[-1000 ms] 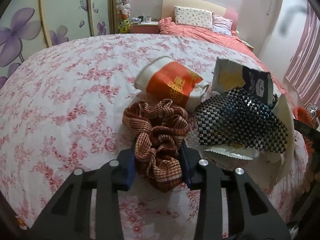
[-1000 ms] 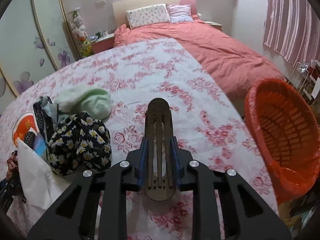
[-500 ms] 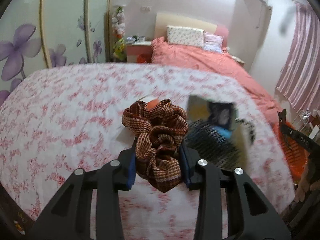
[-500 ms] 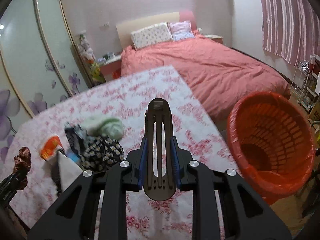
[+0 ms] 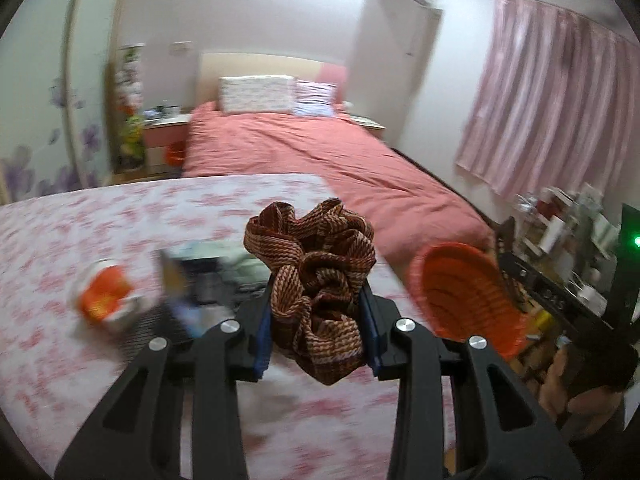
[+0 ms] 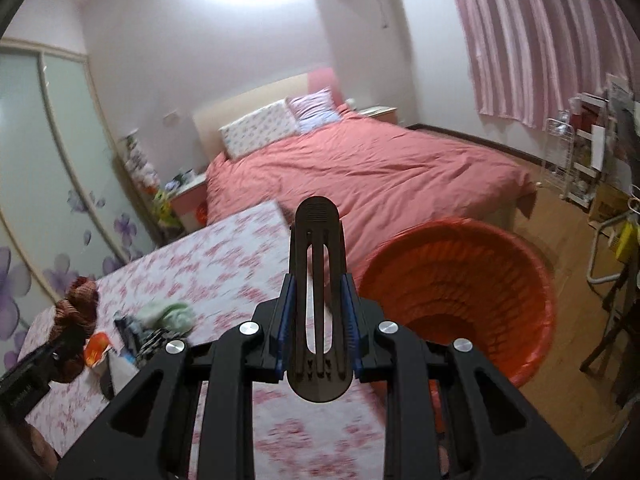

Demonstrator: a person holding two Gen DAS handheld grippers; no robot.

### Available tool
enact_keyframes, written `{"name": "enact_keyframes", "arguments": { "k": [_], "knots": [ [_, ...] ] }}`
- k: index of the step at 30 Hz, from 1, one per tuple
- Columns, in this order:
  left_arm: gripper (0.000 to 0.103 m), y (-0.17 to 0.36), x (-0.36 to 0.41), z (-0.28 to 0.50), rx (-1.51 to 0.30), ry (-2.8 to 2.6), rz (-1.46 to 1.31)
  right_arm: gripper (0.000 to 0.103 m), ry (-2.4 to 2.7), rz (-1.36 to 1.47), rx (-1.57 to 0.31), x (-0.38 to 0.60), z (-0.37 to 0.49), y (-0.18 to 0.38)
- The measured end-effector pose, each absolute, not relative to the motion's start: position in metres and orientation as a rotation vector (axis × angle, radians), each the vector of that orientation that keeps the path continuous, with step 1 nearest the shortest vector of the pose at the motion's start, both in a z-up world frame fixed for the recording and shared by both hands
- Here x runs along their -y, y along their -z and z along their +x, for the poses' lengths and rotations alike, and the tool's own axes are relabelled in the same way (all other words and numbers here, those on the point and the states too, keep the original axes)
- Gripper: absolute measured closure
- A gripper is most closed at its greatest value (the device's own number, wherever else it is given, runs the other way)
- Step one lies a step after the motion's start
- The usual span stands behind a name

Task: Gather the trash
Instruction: 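Open the left tool over the orange basket while the right tool releases the insole into it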

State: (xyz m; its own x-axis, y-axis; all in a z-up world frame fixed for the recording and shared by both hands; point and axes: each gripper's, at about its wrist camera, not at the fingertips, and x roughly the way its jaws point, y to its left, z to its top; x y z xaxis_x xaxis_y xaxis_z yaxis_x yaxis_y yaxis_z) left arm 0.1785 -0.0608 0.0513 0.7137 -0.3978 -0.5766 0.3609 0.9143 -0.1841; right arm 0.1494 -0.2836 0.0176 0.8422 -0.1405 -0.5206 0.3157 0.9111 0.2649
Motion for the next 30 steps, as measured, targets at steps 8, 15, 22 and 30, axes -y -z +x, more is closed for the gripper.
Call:
{"name": "enact_keyframes", "arguments": {
  "k": [8, 15, 22, 30],
  "knots": [
    [0.066, -0.034, 0.153, 0.19, -0.698, 0.585, -0.023, 0.08, 0.33, 0.427, -0.509, 0.333, 0.146, 0.005],
    [0.066, -0.013, 0.233, 0.211, -0.733, 0.671, 0.065, 0.08, 0.367, 0.48, -0.491, 0.368, 0.146, 0.012],
    [0.046, 0.006, 0.276, 0.228, -0.777, 0.668, 0.128, 0.078, 0.384, 0.509, -0.509, 0.39, 0.163, 0.024],
    [0.034, 0.013, 0.241, 0.235, -0.788, 0.579, 0.135, 0.059, 0.405, 0.512, -0.531, 0.382, 0.15, 0.026]
  ]
}}
